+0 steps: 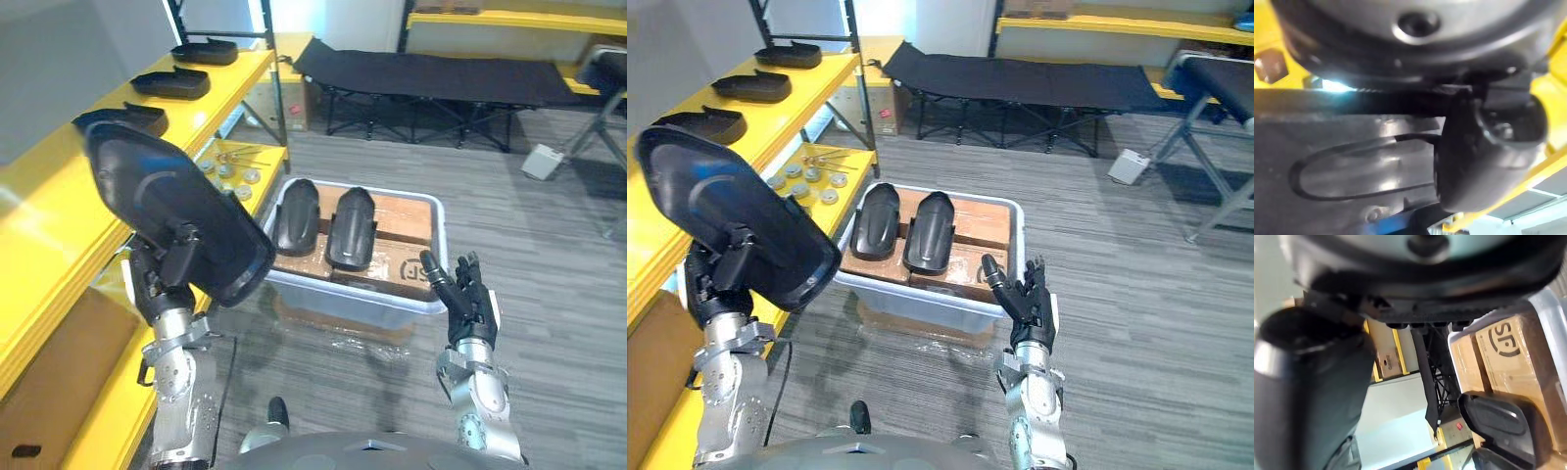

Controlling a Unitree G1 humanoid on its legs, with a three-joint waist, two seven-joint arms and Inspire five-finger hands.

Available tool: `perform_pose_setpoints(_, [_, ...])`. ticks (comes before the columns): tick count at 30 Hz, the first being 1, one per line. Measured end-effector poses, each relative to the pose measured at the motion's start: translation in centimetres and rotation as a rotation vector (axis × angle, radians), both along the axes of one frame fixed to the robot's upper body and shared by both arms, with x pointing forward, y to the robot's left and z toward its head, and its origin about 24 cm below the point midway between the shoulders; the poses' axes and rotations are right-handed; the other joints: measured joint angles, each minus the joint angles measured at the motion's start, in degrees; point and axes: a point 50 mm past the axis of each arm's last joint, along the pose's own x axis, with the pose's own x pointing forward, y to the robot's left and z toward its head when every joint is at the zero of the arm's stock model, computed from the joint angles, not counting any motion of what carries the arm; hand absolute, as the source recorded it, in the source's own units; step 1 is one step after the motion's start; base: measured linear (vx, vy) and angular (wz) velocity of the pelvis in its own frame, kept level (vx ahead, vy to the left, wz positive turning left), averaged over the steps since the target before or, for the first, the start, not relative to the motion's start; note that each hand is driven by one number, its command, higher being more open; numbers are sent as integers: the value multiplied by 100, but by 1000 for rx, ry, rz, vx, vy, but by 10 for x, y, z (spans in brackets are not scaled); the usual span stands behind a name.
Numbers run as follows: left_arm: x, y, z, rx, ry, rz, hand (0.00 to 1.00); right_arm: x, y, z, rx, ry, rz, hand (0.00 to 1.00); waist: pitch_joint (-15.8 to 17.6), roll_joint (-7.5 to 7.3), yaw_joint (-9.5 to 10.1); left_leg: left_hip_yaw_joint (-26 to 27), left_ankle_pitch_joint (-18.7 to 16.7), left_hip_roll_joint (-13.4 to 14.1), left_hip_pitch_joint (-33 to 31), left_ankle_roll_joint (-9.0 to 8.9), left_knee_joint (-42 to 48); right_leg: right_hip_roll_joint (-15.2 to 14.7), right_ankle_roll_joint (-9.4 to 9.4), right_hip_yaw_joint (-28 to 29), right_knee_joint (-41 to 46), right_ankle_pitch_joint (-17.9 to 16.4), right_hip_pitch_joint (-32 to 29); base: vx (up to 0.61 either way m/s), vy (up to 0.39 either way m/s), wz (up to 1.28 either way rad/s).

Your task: Walk over and take three plastic housings, then place them on the shelf

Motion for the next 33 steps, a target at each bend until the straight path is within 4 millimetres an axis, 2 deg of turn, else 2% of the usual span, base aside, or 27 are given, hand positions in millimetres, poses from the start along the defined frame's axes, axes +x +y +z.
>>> perform_pose_setpoints(5, [-21,23,-1,5,23,150,0,16,14,0,20,12,93,100,-126,-29,391,-593,83,-127,-202,13,0,-9,55,-591,7,-103,167,15,-25,66])
perform_pose_setpoints(10, [-49,41,-11,14,95,261,0,29,49,-1,34,19,235,100,-224,-173,823,-1227,163,-277,-398,15,1,-26,93,-1231,45,-270,380,13,-31,69])
perform_pose_setpoints(13, [-67,43,-19,6,148,288,0,31,67,-5,25,51,294,100,-220,-170,955,-1477,197,-368,-453,52,0,-56,123,-1574,236,-427,503,-13,-15,61])
perform_pose_setpoints(15, [-66,42,-19,12,145,266,0,31,67,-6,25,61,293,100,-210,-153,913,-1155,134,-332,-590,149,2,-2,148,-1813,264,-429,554,-51,-9,72])
perform_pose_setpoints(17, [-57,35,-17,26,115,160,0,30,56,-8,9,79,248,100,-168,-170,719,-299,22,-163,-757,313,30,24,165,-2350,310,-429,626,-116,27,137])
perform_pose_setpoints(18, [-52,27,-17,29,103,91,0,27,45,-10,-4,98,217,100,-137,-141,695,-7,4,-145,-789,310,28,-6,190,-2495,347,-515,696,-97,57,119])
perform_pose_setpoints(19, [-50,23,-17,26,101,61,0,25,41,-11,-14,105,208,100,-113,-116,694,50,-11,-167,-785,290,27,-39,160,-2538,366,-579,730,-82,104,73])
perform_pose_setpoints(20, [-47,19,-18,28,96,25,0,23,36,-13,-19,113,200,100,-72,-208,682,313,-249,-186,-769,15,38,-238,147,-2581,360,-666,733,-56,117,17])
perform_pose_setpoints(21, [-47,19,-16,38,88,8,0,23,36,-12,-14,106,206,100,20,-247,667,494,-211,-167,-795,320,503,-376,154,-2439,401,-677,719,-29,108,-13])
perform_pose_setpoints(23, [-47,19,-15,50,84,-28,0,22,35,-12,-10,99,225,100,25,-143,614,501,-281,-76,-668,400,944,-397,209,-2136,436,-636,705,55,71,-47])
perform_pose_setpoints(27, [-34,10,-4,85,24,-158,0,24,38,-8,-11,79,268,100,38,-198,505,875,-198,-224,-531,508,586,-599,299,-1655,516,-507,374,39,87,-41])
perform_pose_setpoints(30, [-27,1,-2,107,11,-246,0,24,43,-8,-23,75,311,100,45,-187,398,918,-163,-299,-452,532,421,-658,296,-1544,590,-501,313,30,46,-9])
perform_pose_setpoints(31, [-18,-8,2,136,-3,-317,0,24,44,-5,-74,65,352,100,70,-150,293,699,-105,-346,-463,563,268,-585,9,-1154,722,-692,216,9,22,39])
perform_pose_setpoints(33, [-11,-16,5,153,-21,-379,0,19,43,-1,-88,46,365,100,102,-132,203,448,-14,-410,-469,563,149,-491,-114,-791,744,-859,220,-10,-3,67])
